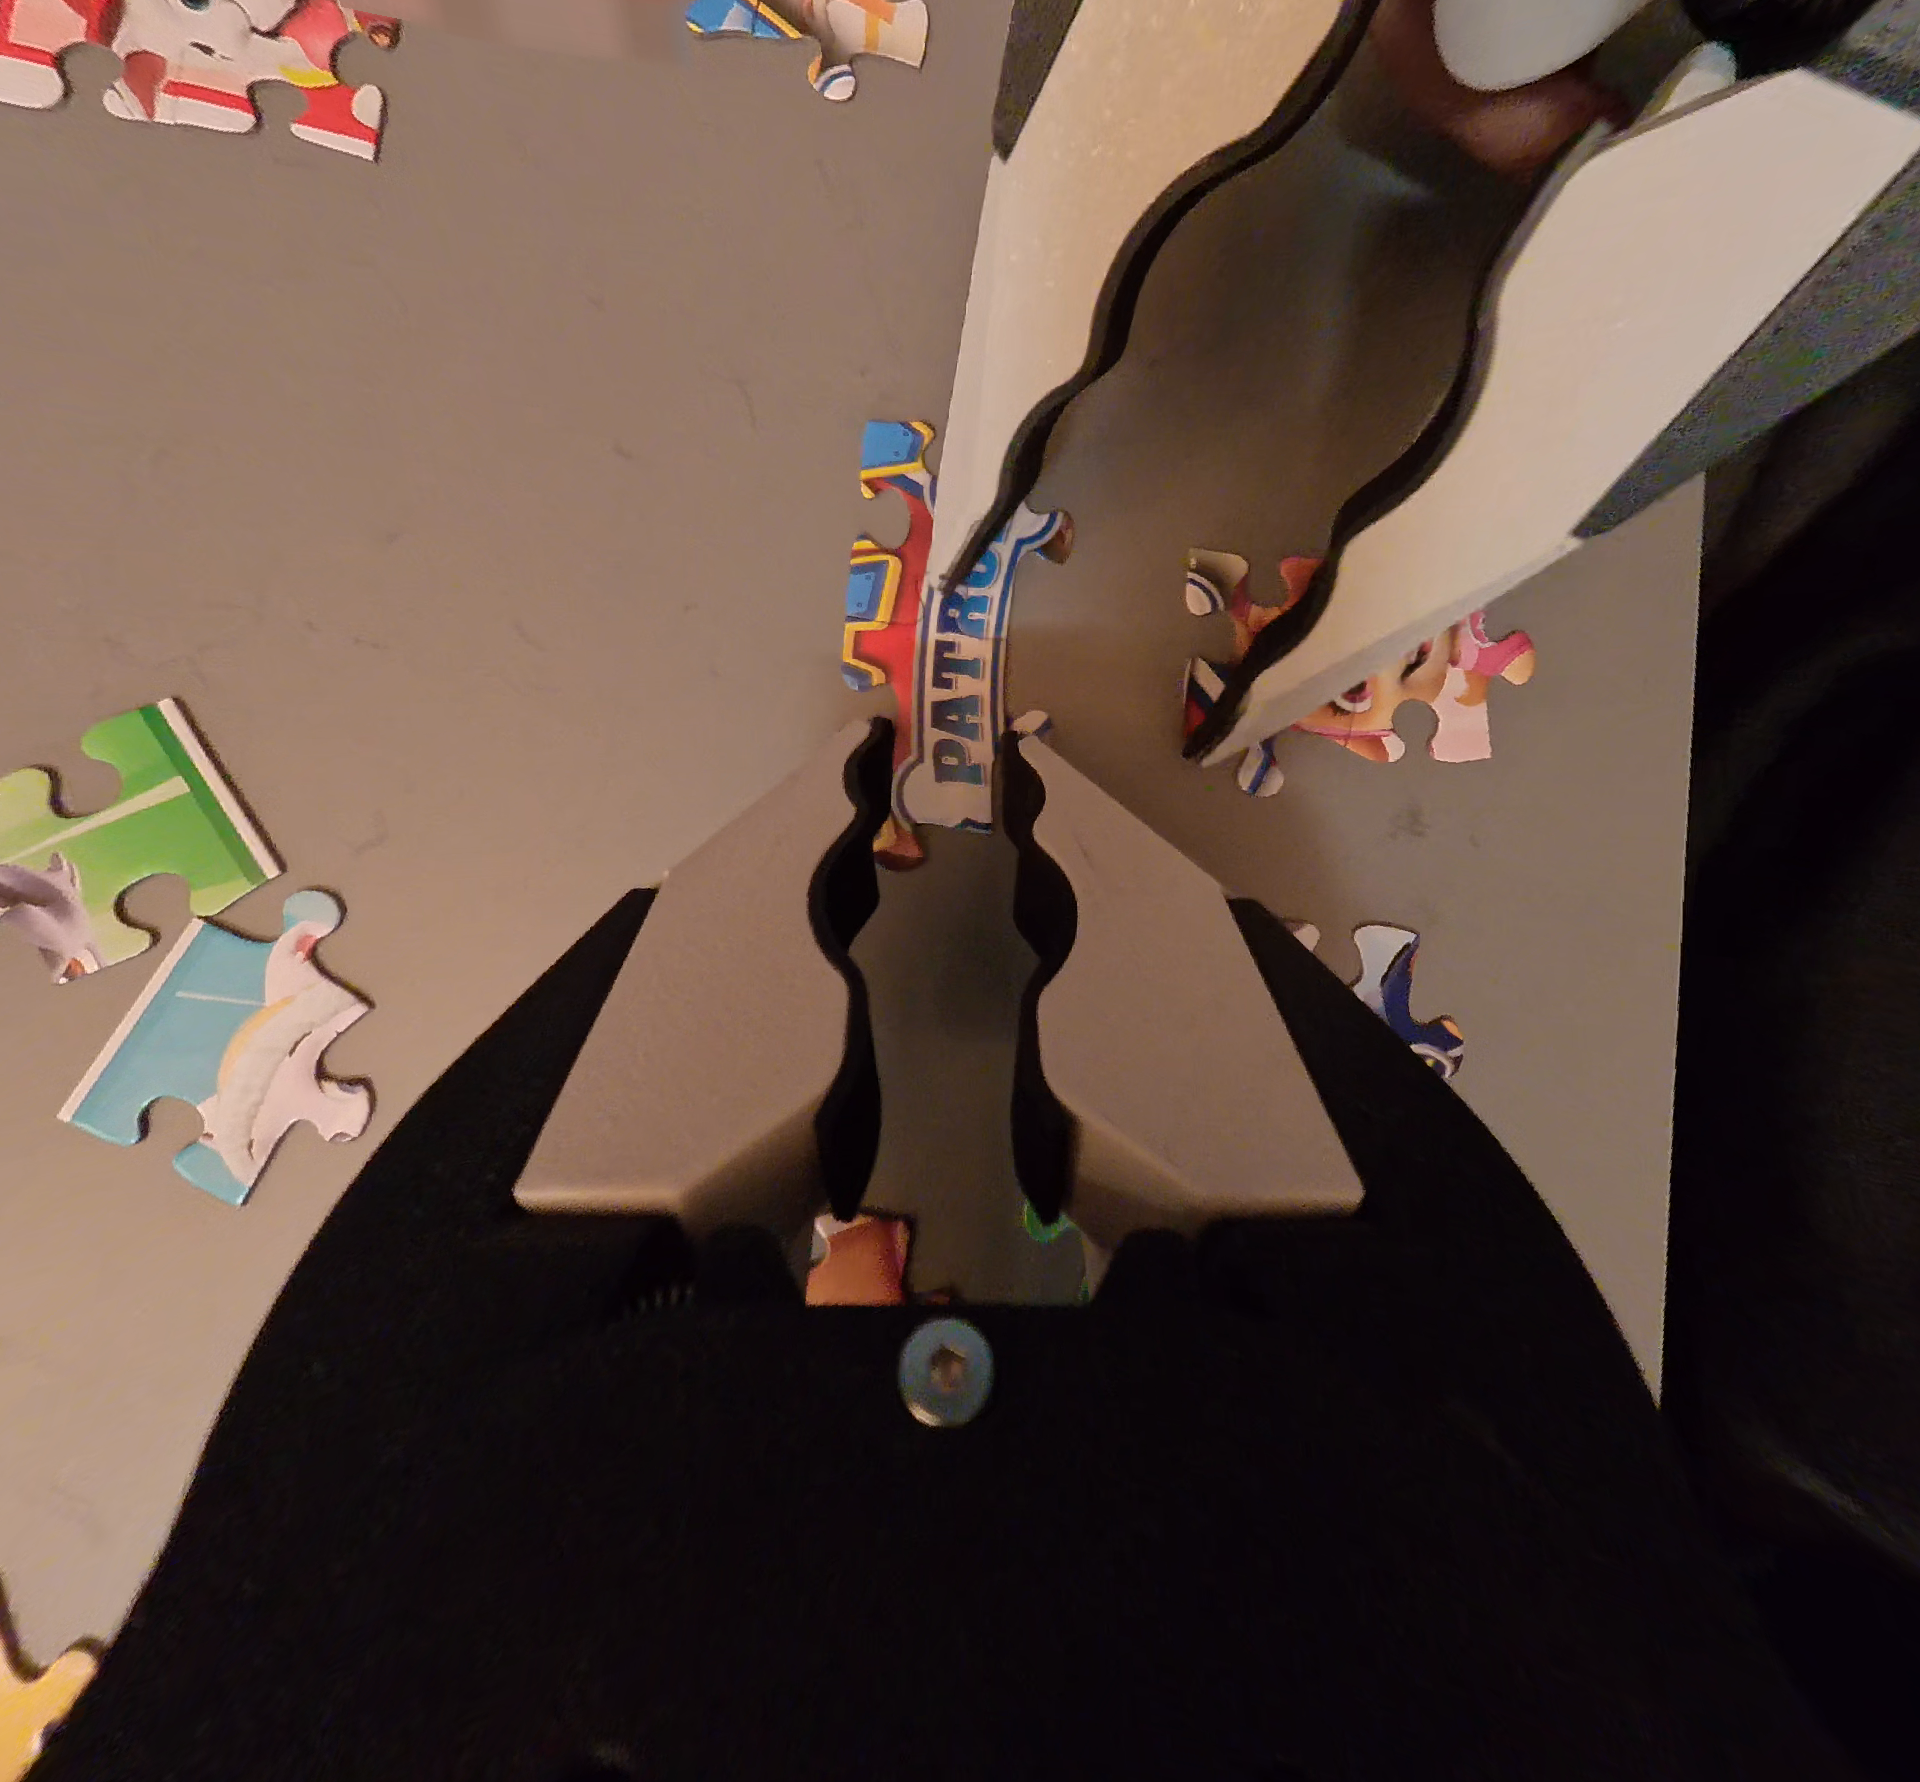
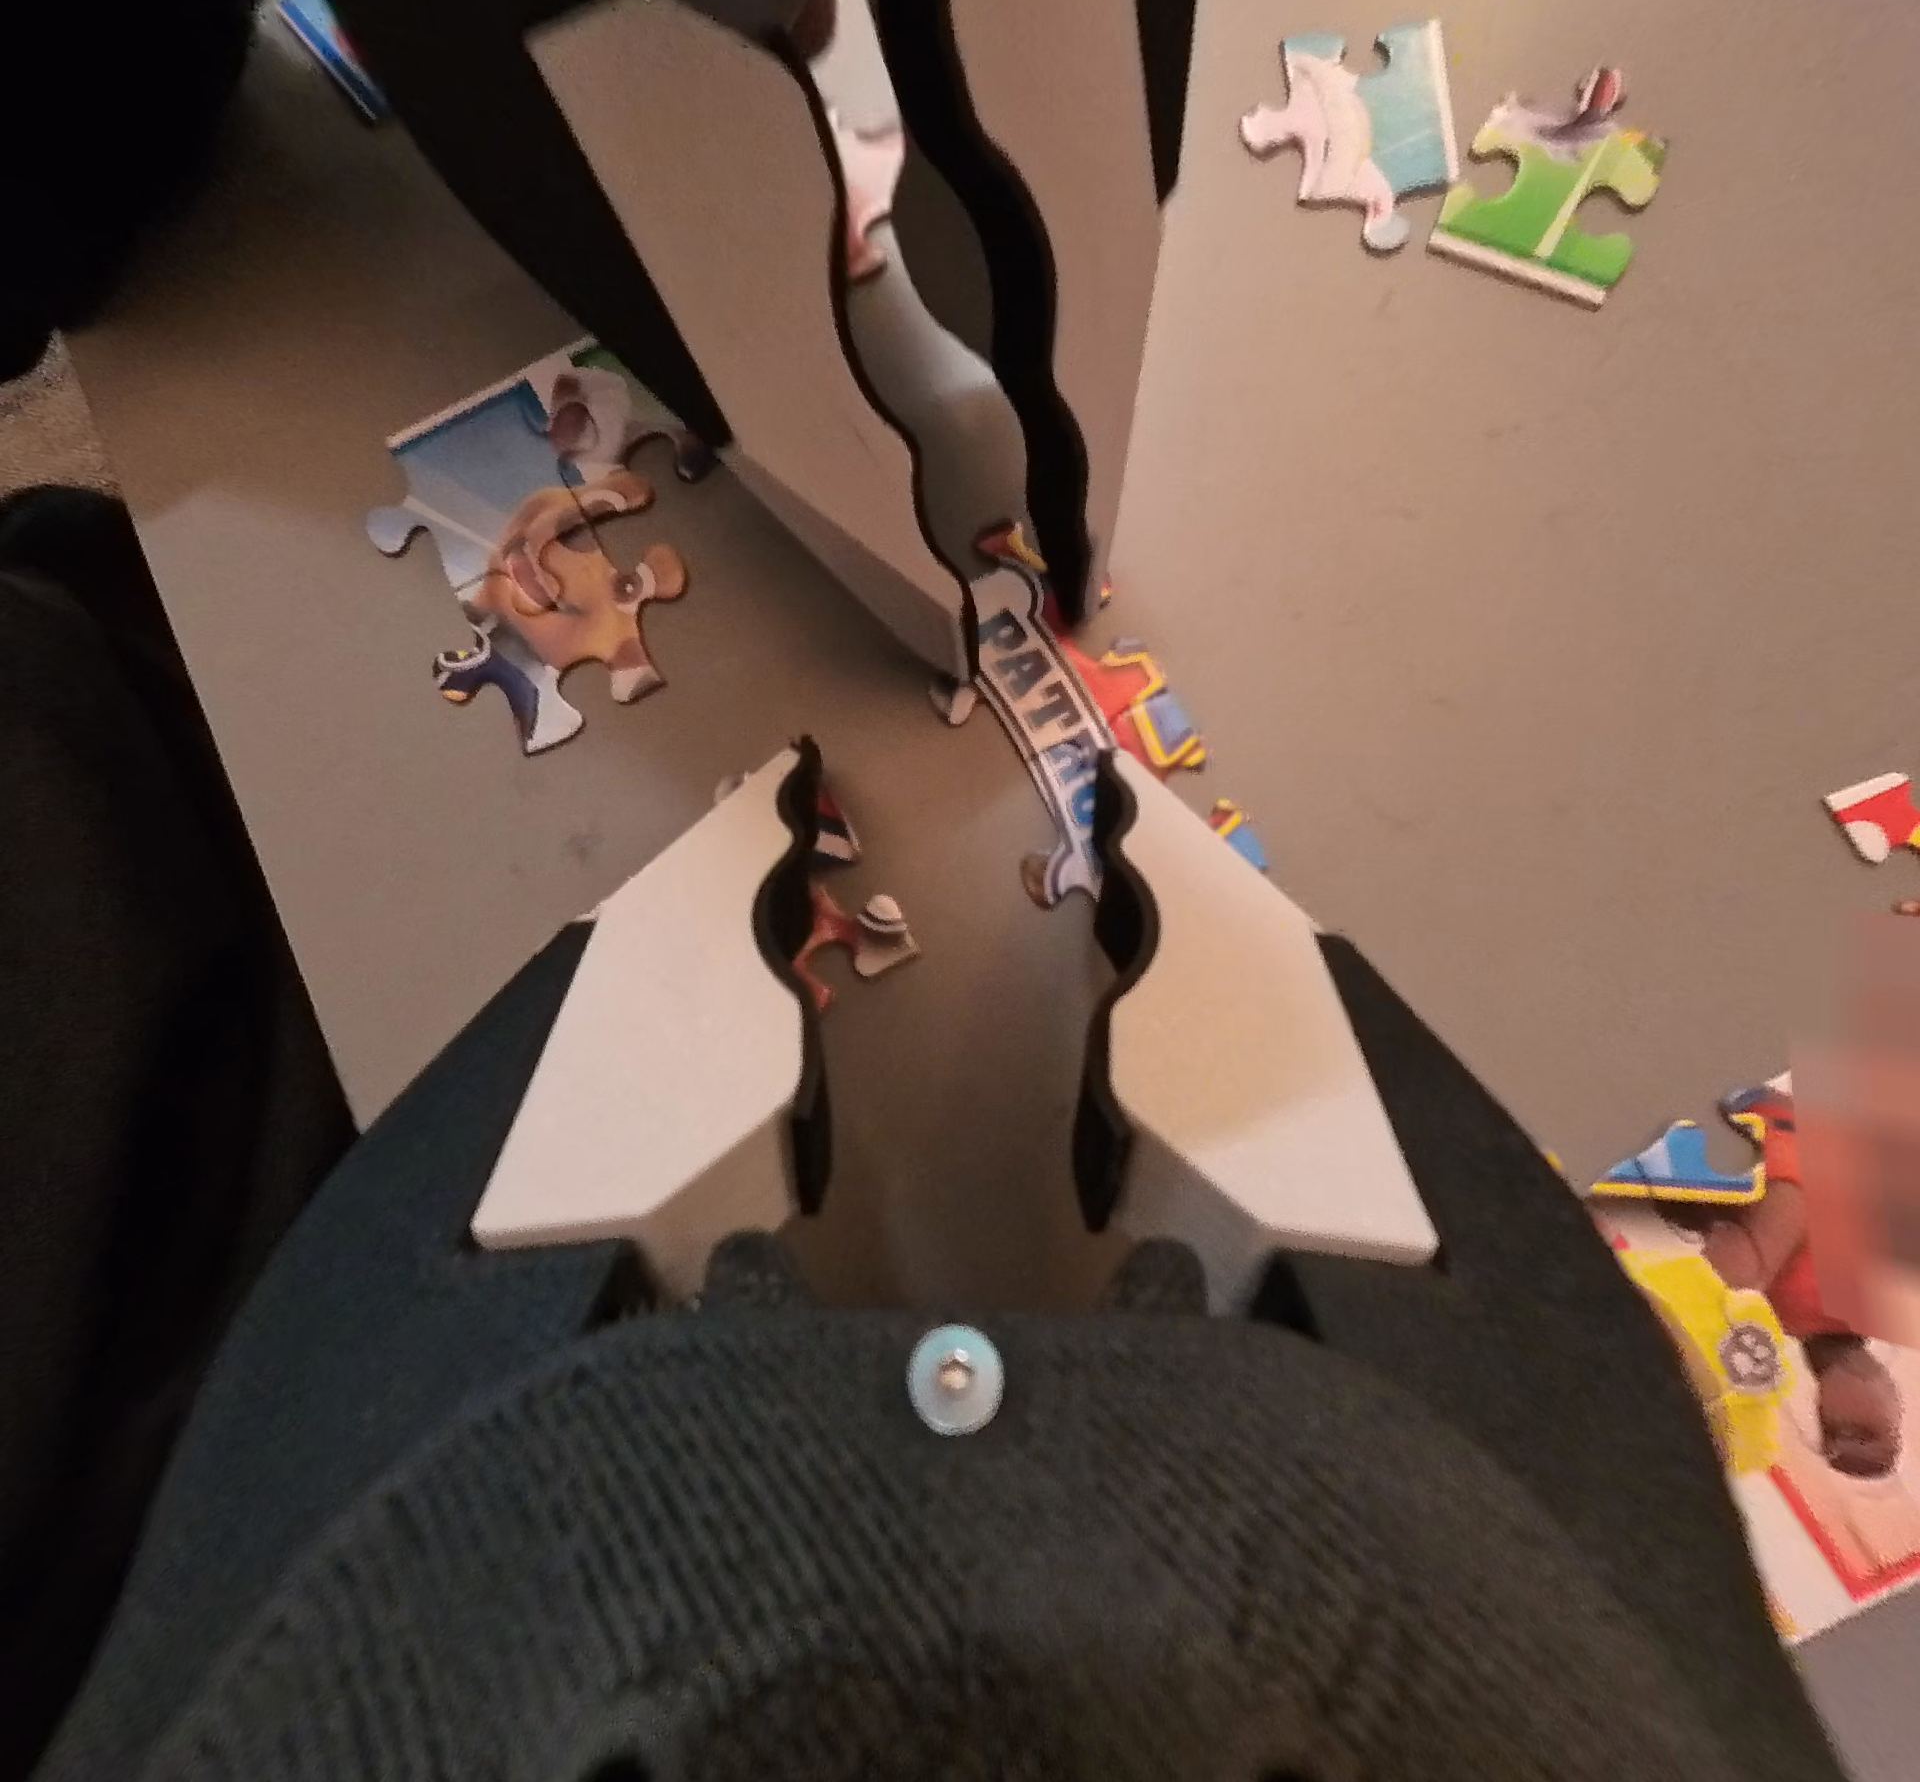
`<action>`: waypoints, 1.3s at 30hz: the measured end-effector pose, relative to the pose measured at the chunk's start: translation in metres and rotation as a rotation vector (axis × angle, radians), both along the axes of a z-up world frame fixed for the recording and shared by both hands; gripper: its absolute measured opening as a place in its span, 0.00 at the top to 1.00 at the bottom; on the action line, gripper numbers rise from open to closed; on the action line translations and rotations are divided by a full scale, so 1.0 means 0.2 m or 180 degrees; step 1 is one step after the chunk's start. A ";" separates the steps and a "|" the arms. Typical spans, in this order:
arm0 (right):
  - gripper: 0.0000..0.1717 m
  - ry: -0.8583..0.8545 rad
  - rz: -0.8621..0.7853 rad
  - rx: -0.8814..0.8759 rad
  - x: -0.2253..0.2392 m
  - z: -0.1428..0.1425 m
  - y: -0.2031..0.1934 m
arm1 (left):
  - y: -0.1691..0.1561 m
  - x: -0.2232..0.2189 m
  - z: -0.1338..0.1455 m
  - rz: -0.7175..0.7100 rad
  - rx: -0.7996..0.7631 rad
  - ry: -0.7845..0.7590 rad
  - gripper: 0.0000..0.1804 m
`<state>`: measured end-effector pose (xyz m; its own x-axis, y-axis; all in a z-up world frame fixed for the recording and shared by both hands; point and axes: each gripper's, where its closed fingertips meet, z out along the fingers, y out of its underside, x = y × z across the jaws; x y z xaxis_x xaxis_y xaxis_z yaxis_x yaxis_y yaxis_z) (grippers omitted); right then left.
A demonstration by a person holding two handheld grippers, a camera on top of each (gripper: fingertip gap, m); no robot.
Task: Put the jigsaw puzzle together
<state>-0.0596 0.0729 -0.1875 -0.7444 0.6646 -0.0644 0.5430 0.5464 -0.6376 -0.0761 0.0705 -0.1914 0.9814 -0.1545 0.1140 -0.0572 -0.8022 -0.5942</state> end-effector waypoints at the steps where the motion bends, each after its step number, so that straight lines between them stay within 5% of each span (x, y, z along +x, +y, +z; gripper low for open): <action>1: 0.70 0.0001 -0.0007 0.0001 0.00 0.00 0.01 | 0.00 0.00 0.00 0.0005 0.0014 -0.0007 0.90; 11: 0.75 0.0270 -0.0475 0.0159 -0.03 0.02 0.20 | -0.03 -0.16 0.06 0.0411 0.0170 0.0054 0.90; 39: 0.82 0.0213 -0.0010 0.0054 -0.24 -0.02 -0.01 | -0.37 -0.72 0.40 0.1841 0.1380 0.0076 0.91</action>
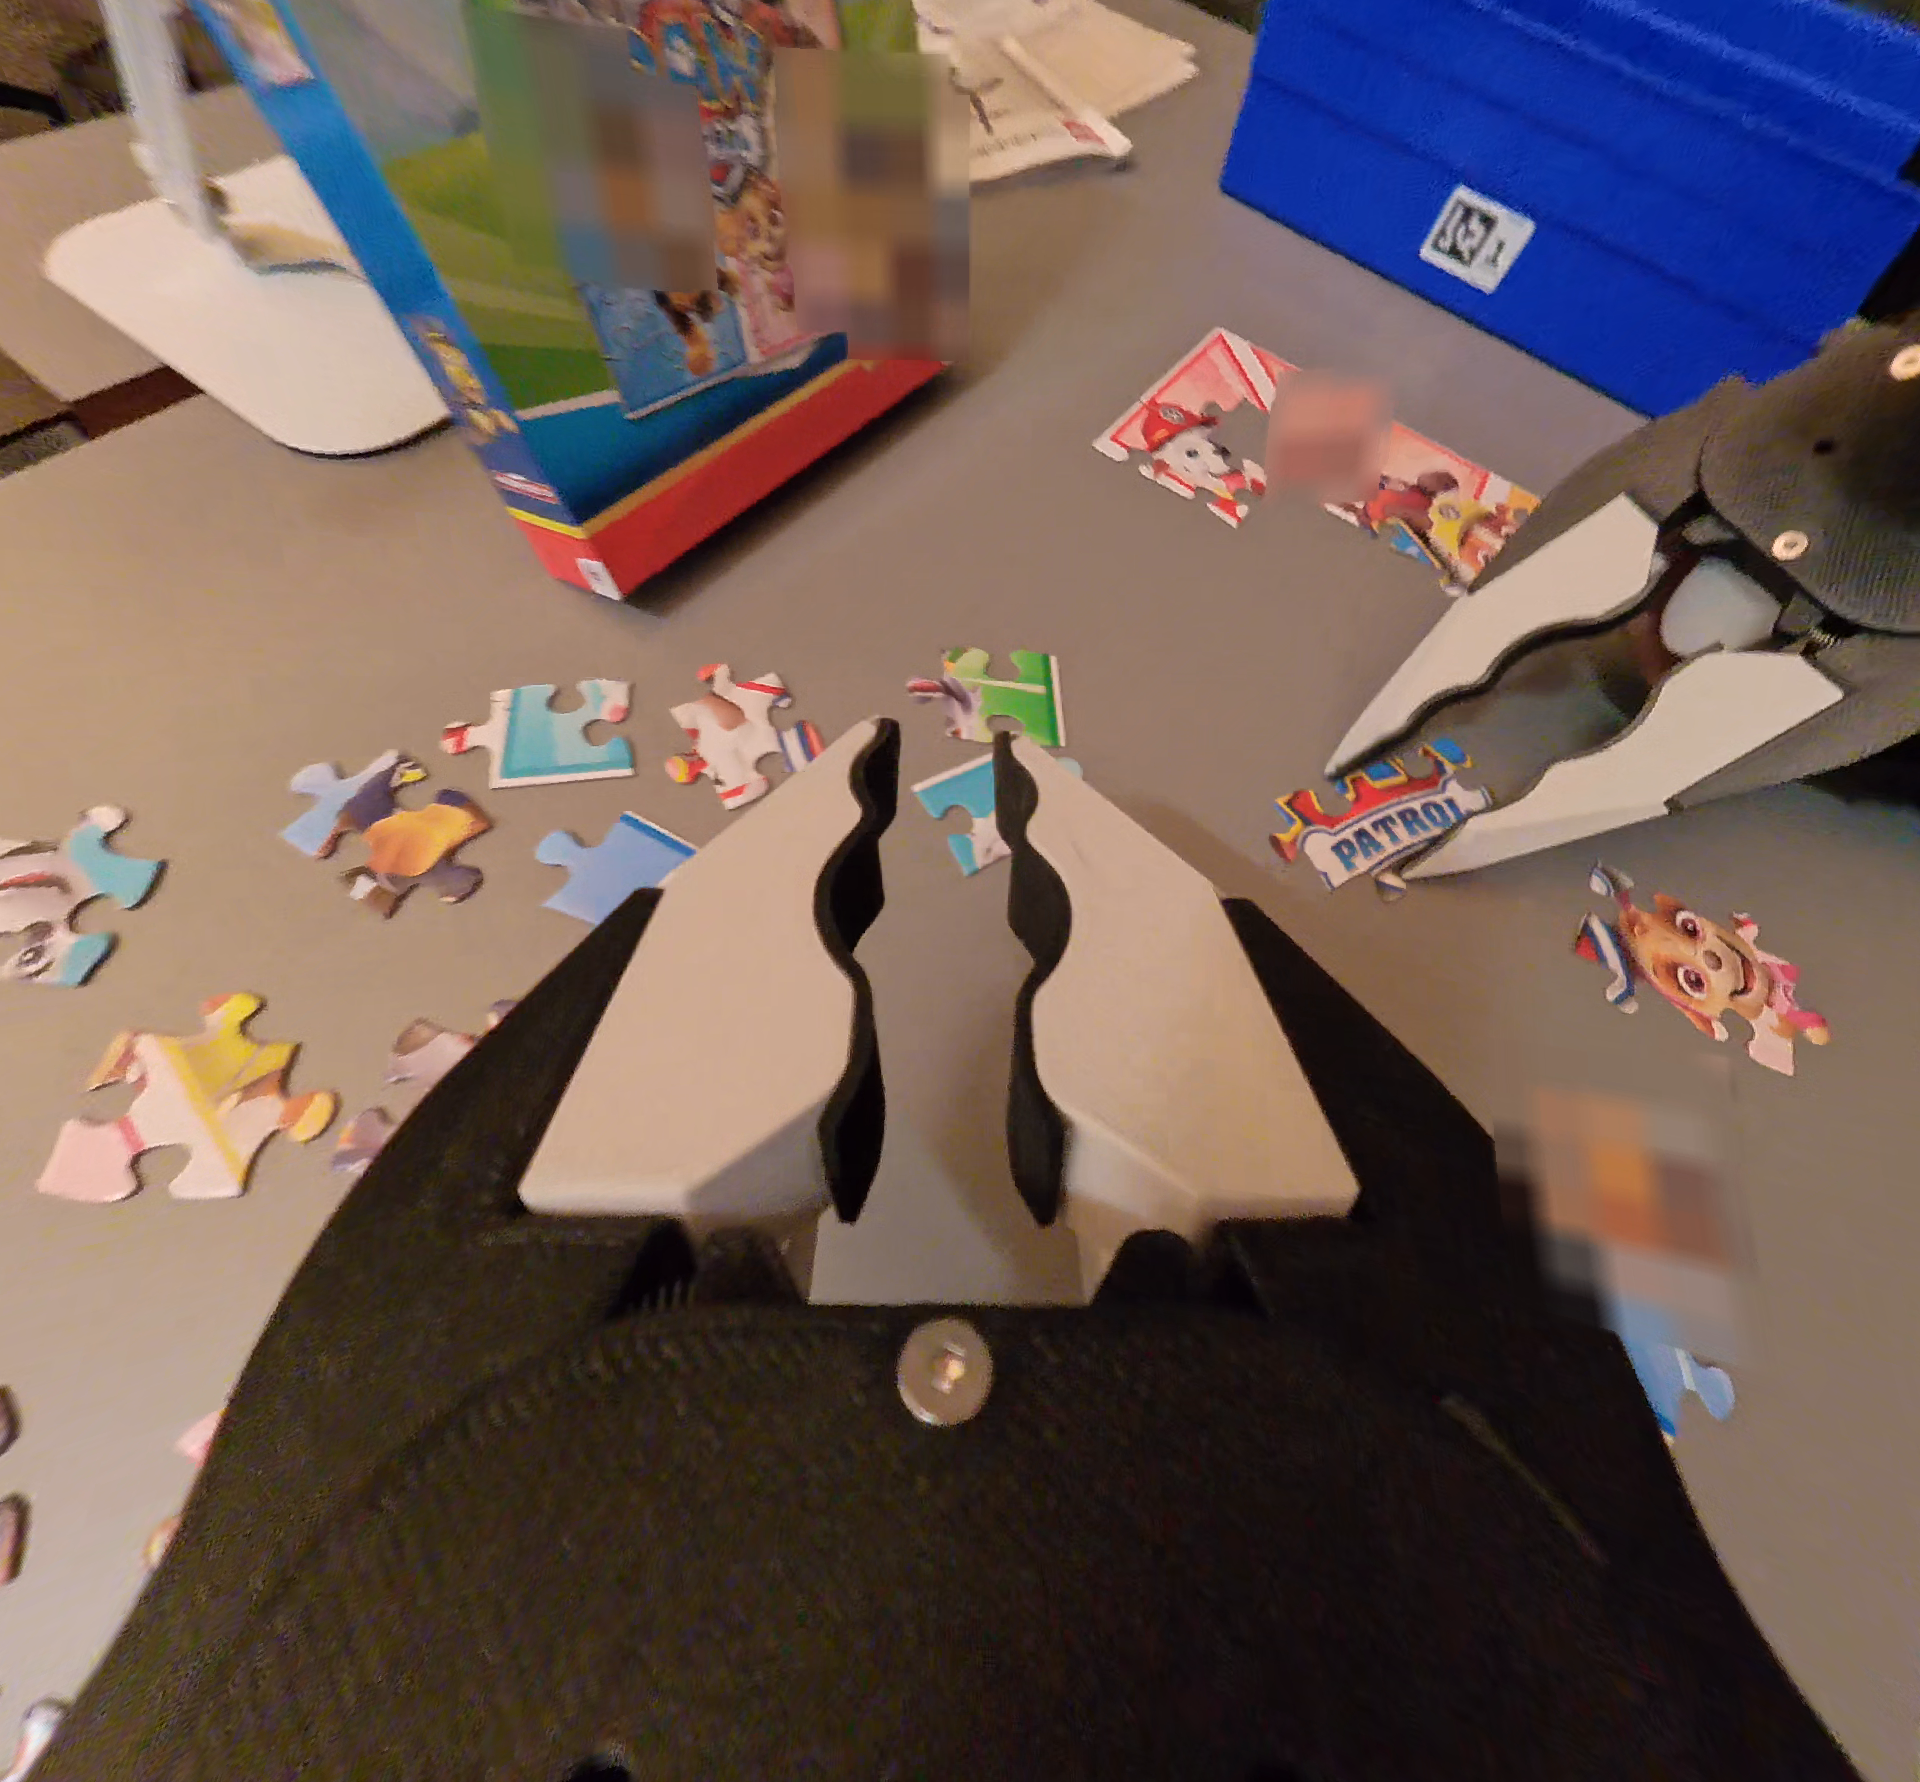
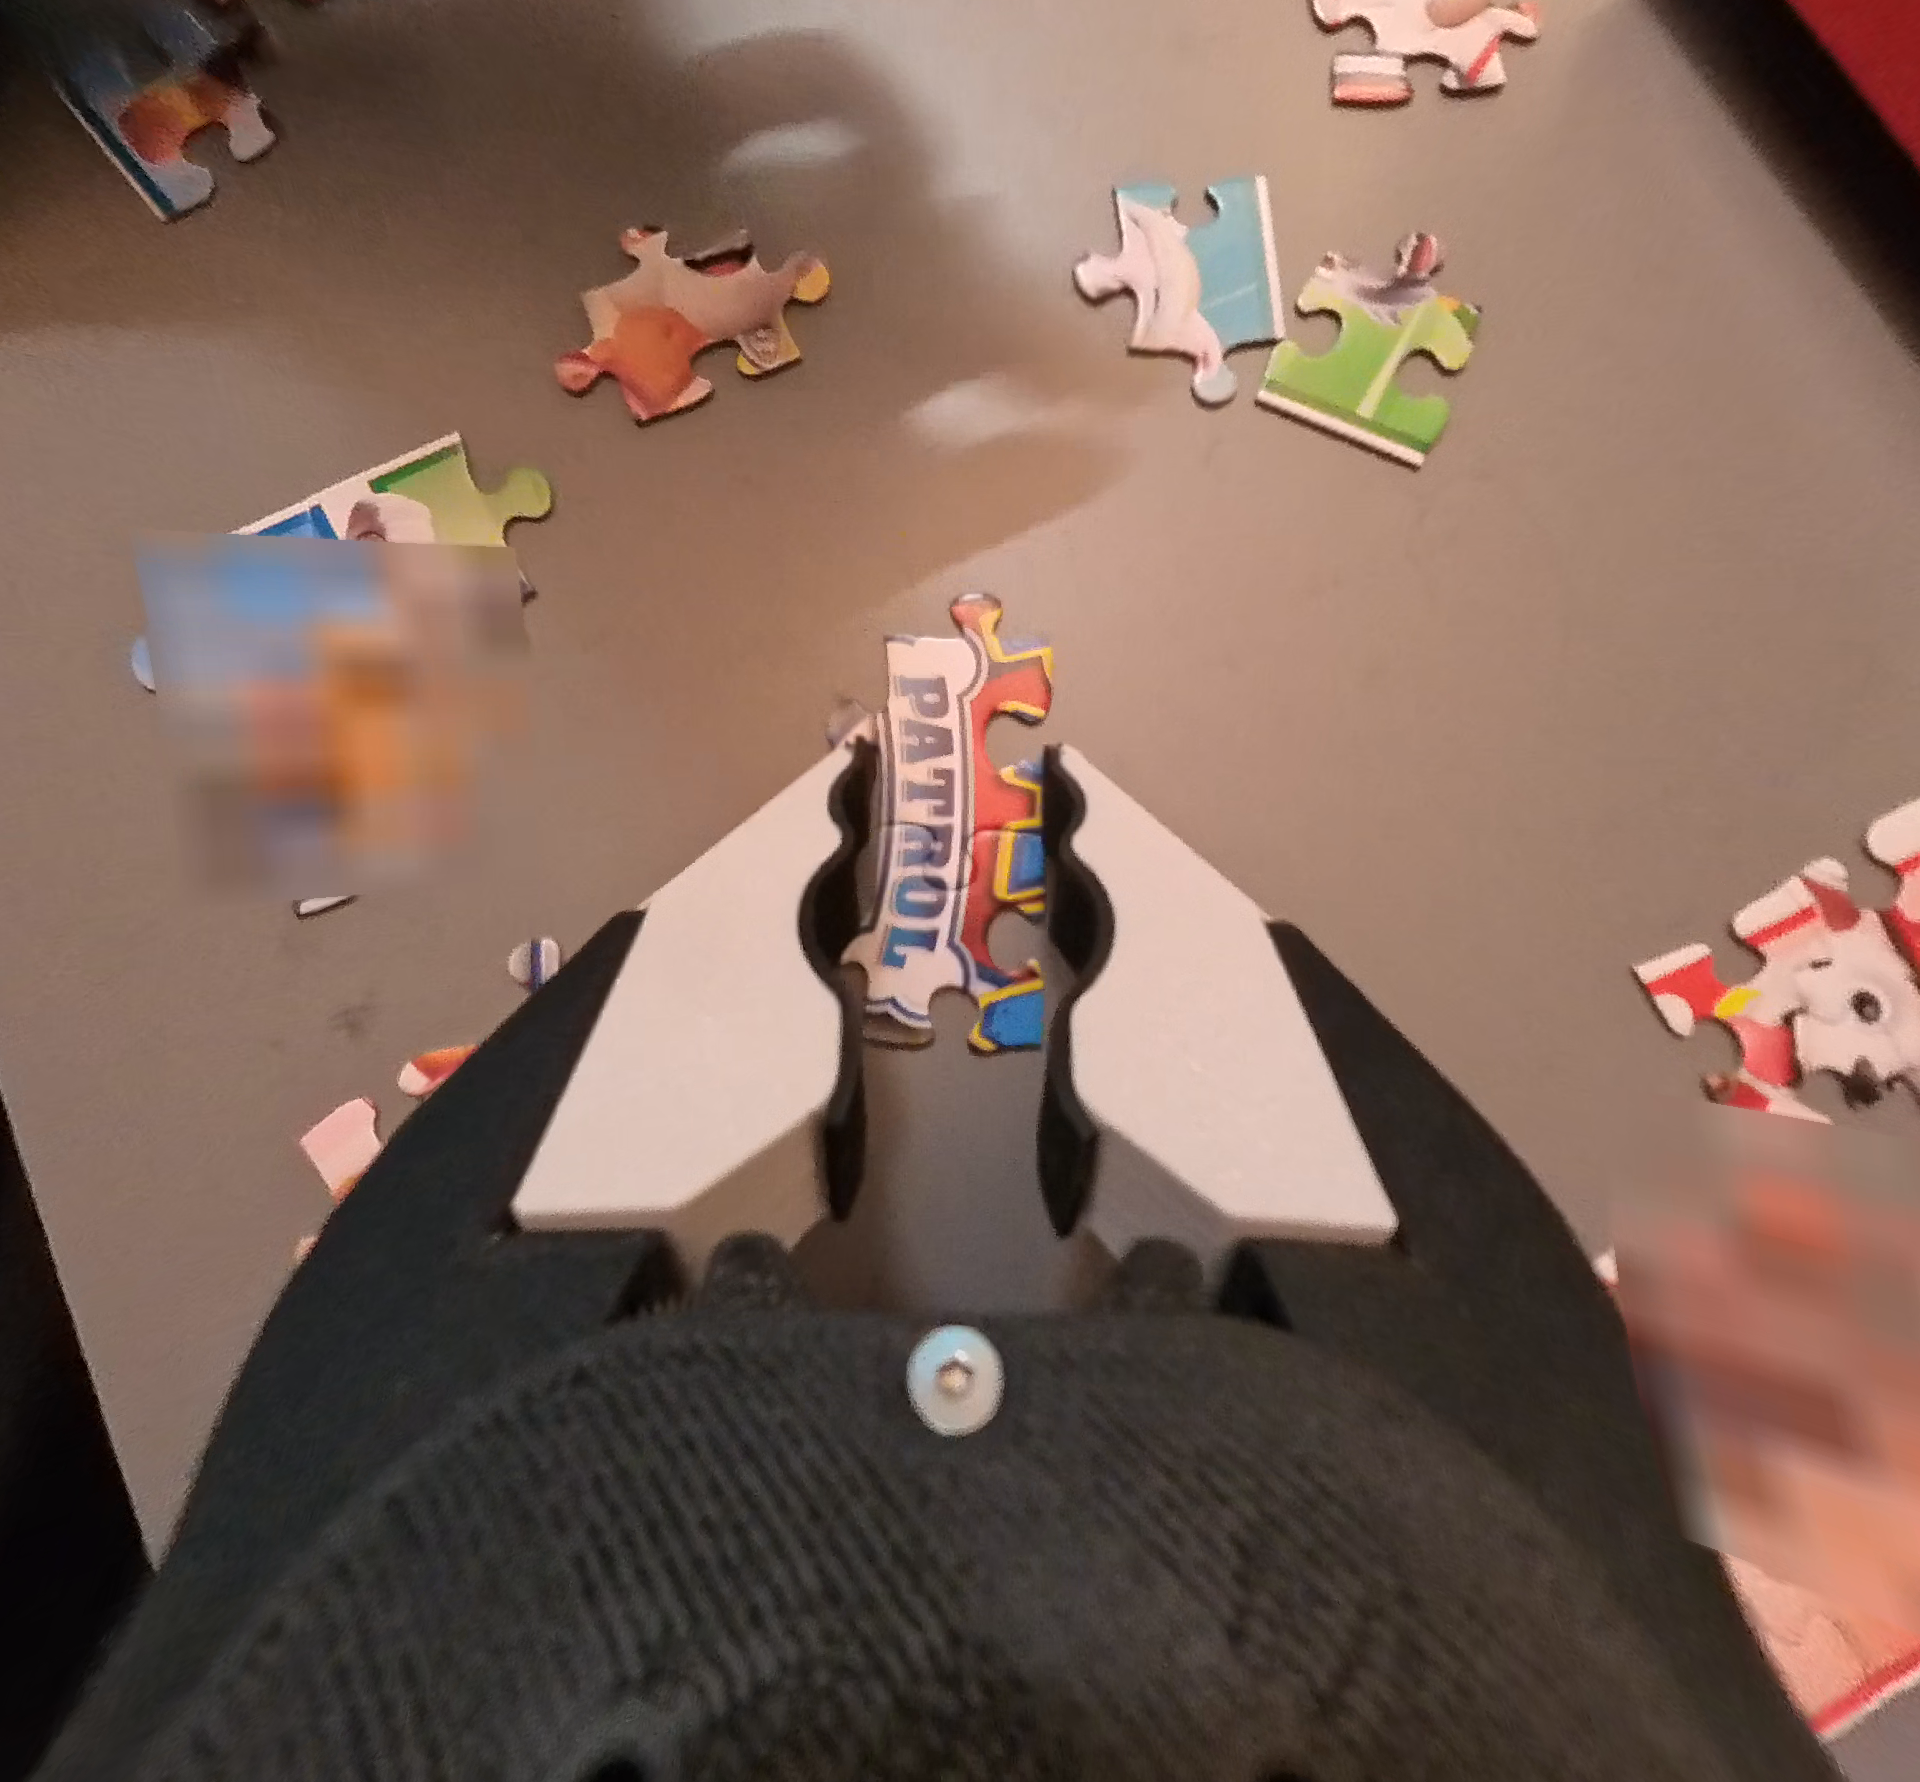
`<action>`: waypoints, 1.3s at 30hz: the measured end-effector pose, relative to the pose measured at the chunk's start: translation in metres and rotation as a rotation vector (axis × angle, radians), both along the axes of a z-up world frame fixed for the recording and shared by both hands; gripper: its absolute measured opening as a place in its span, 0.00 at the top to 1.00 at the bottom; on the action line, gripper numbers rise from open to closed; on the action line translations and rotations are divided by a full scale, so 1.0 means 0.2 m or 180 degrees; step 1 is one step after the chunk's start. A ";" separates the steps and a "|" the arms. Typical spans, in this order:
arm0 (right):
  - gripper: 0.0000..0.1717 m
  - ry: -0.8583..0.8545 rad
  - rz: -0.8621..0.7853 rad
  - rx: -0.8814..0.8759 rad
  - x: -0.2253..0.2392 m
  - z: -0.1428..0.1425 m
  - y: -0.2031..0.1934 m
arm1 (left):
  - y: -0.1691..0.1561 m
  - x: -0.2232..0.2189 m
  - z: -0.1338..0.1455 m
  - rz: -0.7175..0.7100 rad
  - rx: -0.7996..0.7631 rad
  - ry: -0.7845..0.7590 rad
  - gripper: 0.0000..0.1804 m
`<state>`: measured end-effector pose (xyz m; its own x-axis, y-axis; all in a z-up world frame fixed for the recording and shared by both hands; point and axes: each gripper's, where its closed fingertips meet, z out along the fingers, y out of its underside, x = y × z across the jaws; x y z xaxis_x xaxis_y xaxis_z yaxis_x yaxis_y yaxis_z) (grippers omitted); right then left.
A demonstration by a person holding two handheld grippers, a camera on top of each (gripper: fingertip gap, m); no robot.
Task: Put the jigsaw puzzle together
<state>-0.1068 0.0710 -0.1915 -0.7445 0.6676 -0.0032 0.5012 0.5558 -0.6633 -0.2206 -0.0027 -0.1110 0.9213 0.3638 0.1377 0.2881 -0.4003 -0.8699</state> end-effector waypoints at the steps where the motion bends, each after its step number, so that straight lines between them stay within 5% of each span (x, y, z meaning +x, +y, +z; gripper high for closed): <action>1: 0.82 -0.0014 0.0023 0.0014 0.00 0.00 -0.01 | -0.02 -0.01 0.02 0.0039 0.0068 -0.0016 0.91; 16: 0.69 0.0029 -0.0400 0.0229 0.12 0.00 0.15 | -0.03 -0.03 0.06 0.0058 0.0266 -0.0059 0.91; 39: 0.75 -0.0010 -0.0341 0.0108 0.03 0.00 0.20 | -0.07 -0.07 0.12 0.0186 0.0503 -0.0005 0.91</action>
